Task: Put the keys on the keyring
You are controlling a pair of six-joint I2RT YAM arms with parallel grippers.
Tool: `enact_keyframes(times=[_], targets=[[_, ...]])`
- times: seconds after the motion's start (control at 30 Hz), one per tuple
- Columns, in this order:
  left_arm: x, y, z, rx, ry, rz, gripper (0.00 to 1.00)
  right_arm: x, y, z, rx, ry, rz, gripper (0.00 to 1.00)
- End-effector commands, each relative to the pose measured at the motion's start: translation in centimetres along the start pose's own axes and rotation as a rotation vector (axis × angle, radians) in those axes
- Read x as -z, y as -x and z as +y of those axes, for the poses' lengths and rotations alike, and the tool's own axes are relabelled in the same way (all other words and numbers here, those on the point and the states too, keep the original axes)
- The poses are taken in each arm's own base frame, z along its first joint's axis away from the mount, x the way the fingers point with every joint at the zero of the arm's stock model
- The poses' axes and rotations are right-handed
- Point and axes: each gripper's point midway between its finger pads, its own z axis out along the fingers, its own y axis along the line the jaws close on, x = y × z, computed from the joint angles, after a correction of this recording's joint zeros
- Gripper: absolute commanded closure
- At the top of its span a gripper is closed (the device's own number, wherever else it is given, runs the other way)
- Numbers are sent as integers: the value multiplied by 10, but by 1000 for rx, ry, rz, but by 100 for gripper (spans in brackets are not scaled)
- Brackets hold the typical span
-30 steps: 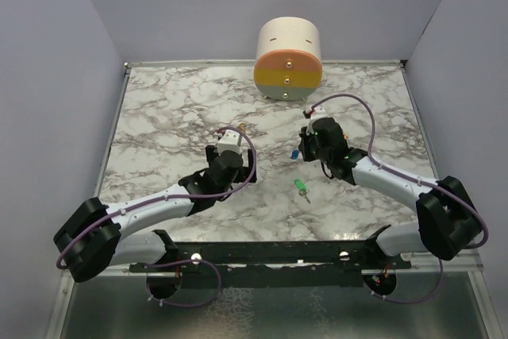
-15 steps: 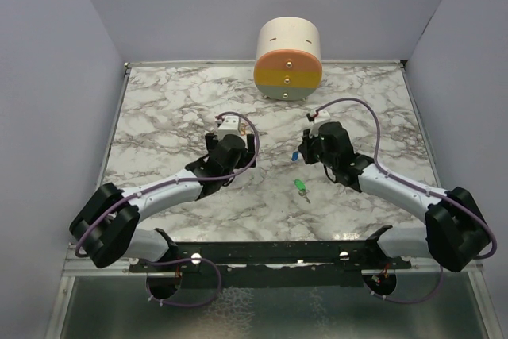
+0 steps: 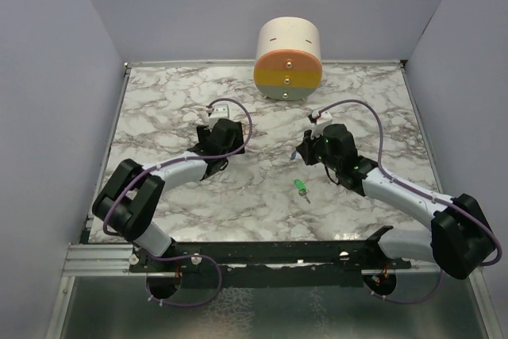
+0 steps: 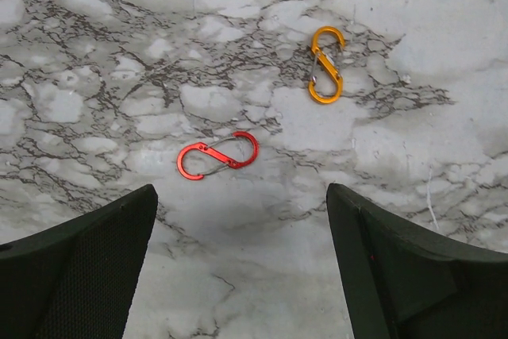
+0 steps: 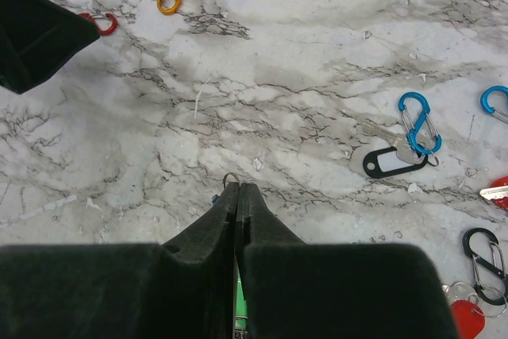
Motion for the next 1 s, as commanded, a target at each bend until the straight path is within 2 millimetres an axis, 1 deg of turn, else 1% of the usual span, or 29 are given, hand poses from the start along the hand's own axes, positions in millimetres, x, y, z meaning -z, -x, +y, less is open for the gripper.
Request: enact_keyframes(times=[0.0, 0.13, 0.2, 0.27, 0.43, 0.63, 0.83, 0.97], targets=[[-19, 18, -2, 34, -36, -12, 11, 6, 15, 10, 13, 52, -64, 99], [-37, 15, -3, 35, -56, 21, 10, 7, 15, 11, 13, 60, -69, 99], [-44, 14, -7, 28, -73, 38, 10, 7, 16, 11, 14, 62, -70, 99], [-52, 6, -9, 12, -74, 57, 10, 7, 15, 11, 14, 61, -70, 99], [-60, -4, -9, -1, -80, 90, 10, 7, 14, 10, 15, 56, -68, 99], [-57, -19, -9, 8, -103, 122, 10, 6, 14, 10, 15, 56, -69, 99], [-47, -34, -12, 43, -153, 153, 12, 6, 13, 10, 15, 57, -66, 99], [-40, -41, -10, 51, -160, 161, 14, 7, 13, 10, 14, 54, -68, 99]])
